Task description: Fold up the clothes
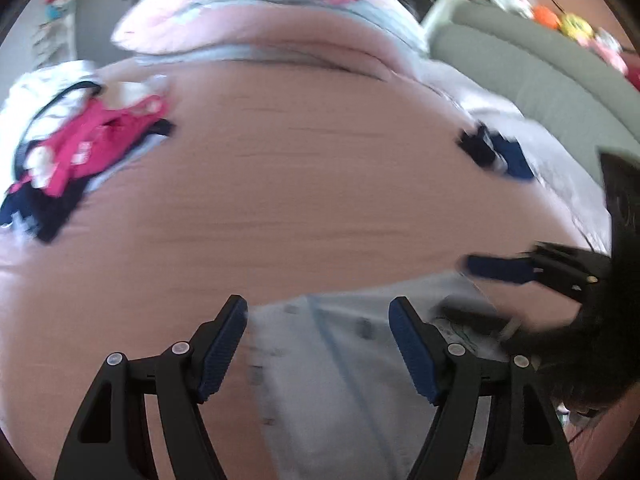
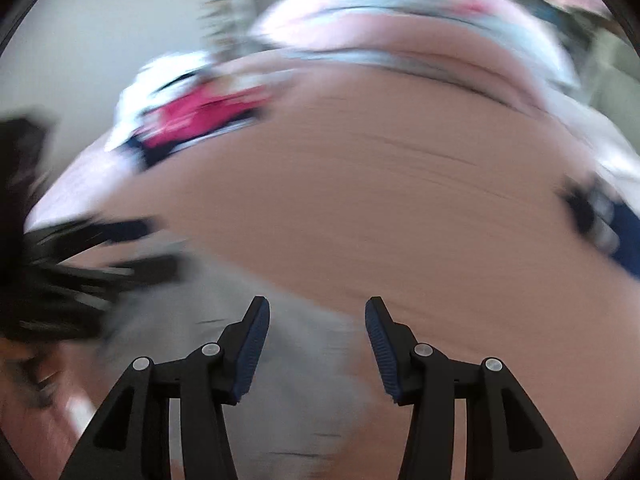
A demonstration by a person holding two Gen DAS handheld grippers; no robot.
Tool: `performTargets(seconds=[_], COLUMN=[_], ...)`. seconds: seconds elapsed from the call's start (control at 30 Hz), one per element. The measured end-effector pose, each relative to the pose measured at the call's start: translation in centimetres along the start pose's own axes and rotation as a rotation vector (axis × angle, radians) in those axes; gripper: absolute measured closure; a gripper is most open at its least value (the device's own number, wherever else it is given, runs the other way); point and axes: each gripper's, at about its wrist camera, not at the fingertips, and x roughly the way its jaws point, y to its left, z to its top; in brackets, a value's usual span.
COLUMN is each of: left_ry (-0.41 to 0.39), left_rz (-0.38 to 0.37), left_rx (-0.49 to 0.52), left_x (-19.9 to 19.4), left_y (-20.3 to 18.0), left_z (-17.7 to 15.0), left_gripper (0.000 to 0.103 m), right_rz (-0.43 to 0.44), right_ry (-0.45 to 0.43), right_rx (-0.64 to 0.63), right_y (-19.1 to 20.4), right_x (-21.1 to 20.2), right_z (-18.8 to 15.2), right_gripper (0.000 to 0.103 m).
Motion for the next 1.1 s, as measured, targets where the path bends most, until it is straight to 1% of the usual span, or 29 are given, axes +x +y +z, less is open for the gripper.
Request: performTargets(seconds=[0.03,0.07,0.1,0.13,0.17,0.23,0.27,0.33,0.37,0.4,0.43,0.47,0.5,0.57,0.6,0.67,0.7,0.73,0.77,0.8,0.83,0.9,0.93,0.97,1.0,1.03,1.1], left_ry=[0.019,0.025,0.027,0.017,0.007,-0.010,0.002,0.045,0.053,0.046,0.017,-0.021,-0.048,-0.070,-0.054,0.009,0.043,0.065,0.049,0.033,0.014,-0.045,-0.057,-0.063,-0.043,-0.020,0.013], left_rz=[0.013,0.019,0.026,0.037,0.040,0.051,0.078,0.171,0.197,0.196,0.164,0.115,0.072,-0.001,-0.016,-0.012,0.028,0.088,0.113,0.137,0.163,0.210,0.192,0.167,0.111,0.059,0.011], left_rx=[0.001,-0.014,-0.031,-0.060,-0.091,-0.148,-0.155,-0.153,-0.156,-0.173,-0.202,-0.225,-0.225,-0.178,-0.148,-0.100,-0.078,-0.069,-0.102,-0.136,-0.163,-0.154,-0.135,-0.116,-0.096,-0.076,-0.026], left_x=[0.6,1.0,1.2,0.9,0.3,-0.7,-0.8,-0.3,-0.2,-0.4,-1.1,-1.9,-2.6,-3.3,-2.9,-1.3,-0.3,0.5,0.3,0.2,-0.1,-1.4,-2.3,-3.1,-3.5,-4.0,-4.4], left_y=[0.1,0.5,0.9,1.7,2.5,4.1,4.7,5.5,5.6,5.9,6.2,6.1,5.5,4.0,3.3,2.3,2.1,2.0,2.3,2.5,2.7,2.2,1.6,1.0,0.2,-0.8,-2.7], left_z=[0.1,0.2,0.3,0.5,0.6,0.8,0.6,0.2,-0.2,-0.3,-0.8,-0.7,-0.8,-0.9,-0.9,-1.1,-1.2,-1.3,-1.2,-1.1,-0.9,-0.8,-1.0,-1.3,-1.8,-2.7,-4.1], left_gripper=[0.035,0.035,0.036,0.036,0.035,0.035,0.035,0.035,0.036,0.036,0.036,0.036,0.036,0.035,0.035,0.035,0.035,0.032,0.032,0.032,0.032,0.032,0.032,0.032,0.032,0.032,0.032], right_rz=[-0.026,-0.079,-0.107,-0.112,-0.146,-0.250,-0.280,-0.347,-0.357,-0.350,-0.342,-0.326,-0.303,-0.251,-0.224,-0.149,-0.090,-0.055,-0.085,-0.142,-0.182,-0.242,-0.263,-0.259,-0.241,-0.206,-0.131], right_ry=[0.035,0.052,0.051,0.045,0.050,0.060,0.064,0.085,0.089,0.084,0.075,0.061,0.036,-0.011,-0.031,-0.041,-0.020,0.016,0.061,0.090,0.090,0.085,0.065,0.038,0.017,0.003,-0.005], right_rx=[-0.045,-0.063,-0.049,-0.006,0.030,0.064,0.072,0.088,0.096,0.116,0.142,0.164,0.178,0.176,0.170,0.156,0.151,0.145,0.128,0.116,0.125,0.205,0.231,0.231,0.223,0.205,0.181], right_y=[1.1,1.5,1.2,0.4,-0.5,-2.1,-2.8,-3.7,-3.9,-4.2,-4.4,-4.5,-4.4,-3.8,-3.4,-2.7,-2.4,-2.2,-2.0,-2.0,-2.4,-4.0,-4.6,-4.7,-4.4,-3.6,-1.8], right_x=[1.1,2.1,2.8,3.1,3.1,3.0,3.0,2.9,2.9,2.6,2.2,1.8,1.0,-0.6,-1.3,-2.2,-2.0,-1.5,-0.8,-0.3,-0.4,-1.4,-2.3,-3.1,-3.9,-4.5,-5.2], right_z=[-0.2,-0.5,-0.7,-0.9,-0.8,-0.8,-0.8,-1.1,-1.2,-1.3,-1.1,-1.0,-0.8,-0.7,-0.7,-0.7,-0.9,-1.1,-1.6,-2.1,-2.4,-2.6,-2.6,-2.6,-2.8,-3.1,-3.9], right_gripper=[0.057,0.057,0.056,0.055,0.055,0.054,0.054,0.055,0.055,0.055,0.055,0.054,0.055,0.054,0.054,0.054,0.054,0.054,0.054,0.054,0.054,0.054,0.054,0.054,0.054,0.054,0.054])
